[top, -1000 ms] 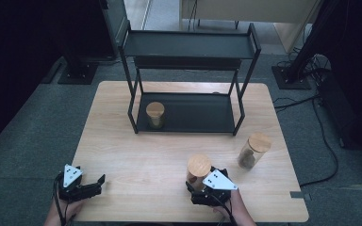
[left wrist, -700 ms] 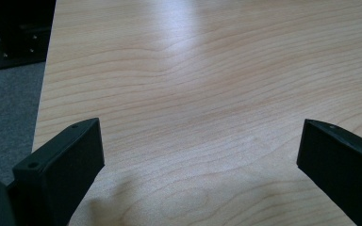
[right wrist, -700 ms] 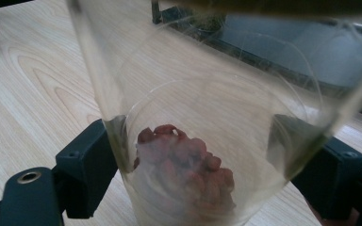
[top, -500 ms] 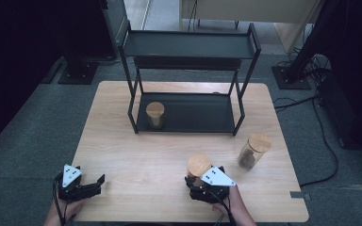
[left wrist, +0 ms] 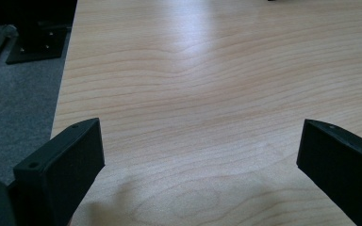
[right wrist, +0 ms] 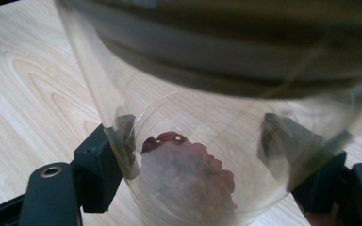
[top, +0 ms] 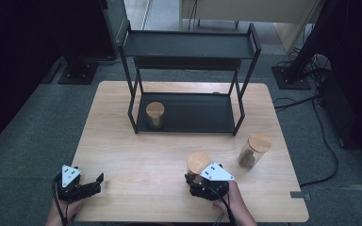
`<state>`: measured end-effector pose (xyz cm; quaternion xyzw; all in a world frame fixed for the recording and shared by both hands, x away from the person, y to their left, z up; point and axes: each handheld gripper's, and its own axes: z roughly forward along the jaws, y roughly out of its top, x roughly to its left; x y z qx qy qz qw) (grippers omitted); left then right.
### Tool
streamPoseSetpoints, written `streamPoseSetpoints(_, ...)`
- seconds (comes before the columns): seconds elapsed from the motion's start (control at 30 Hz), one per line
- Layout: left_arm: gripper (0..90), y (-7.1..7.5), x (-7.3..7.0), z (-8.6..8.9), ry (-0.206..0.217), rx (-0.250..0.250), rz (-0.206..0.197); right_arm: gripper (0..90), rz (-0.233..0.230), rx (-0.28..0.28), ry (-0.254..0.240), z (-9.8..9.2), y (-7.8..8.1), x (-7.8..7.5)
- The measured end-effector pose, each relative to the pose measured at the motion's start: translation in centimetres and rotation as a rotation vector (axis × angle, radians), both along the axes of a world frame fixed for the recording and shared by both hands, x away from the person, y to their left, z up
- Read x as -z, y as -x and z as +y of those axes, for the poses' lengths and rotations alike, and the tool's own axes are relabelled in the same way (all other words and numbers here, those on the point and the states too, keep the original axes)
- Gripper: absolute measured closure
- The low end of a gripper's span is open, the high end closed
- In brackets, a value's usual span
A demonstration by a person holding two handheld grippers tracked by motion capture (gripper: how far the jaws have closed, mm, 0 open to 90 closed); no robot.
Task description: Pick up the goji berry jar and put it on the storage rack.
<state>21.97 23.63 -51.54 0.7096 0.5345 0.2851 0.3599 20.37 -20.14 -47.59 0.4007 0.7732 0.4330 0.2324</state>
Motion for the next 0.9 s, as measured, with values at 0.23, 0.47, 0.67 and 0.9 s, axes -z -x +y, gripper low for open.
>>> streamPoseSetpoints(0.23,1.5,0.1,0.0,0.0,0.005,0.008,-0.009,24.6,-0.024,-0.003,-0.003,0.6,-0.6,-1.5)
streamPoseSetpoints(0.47,1.5,0.1,0.0,0.1,0.014,0.012,-0.011,24.6,-0.043,-0.009,0.010,1.4,-1.6,-3.0)
streamPoseSetpoints(0.67,1.5,0.2,0.0,0.1,0.011,0.014,-0.015,24.6,-0.050,-0.007,0.005,2.0,-2.6,-3.8)
streamPoseSetpoints(0.9,1.5,0.3,0.0,0.0,0.008,0.019,-0.020,24.6,-0.058,0.002,0.012,2.4,-4.0,-4.6)
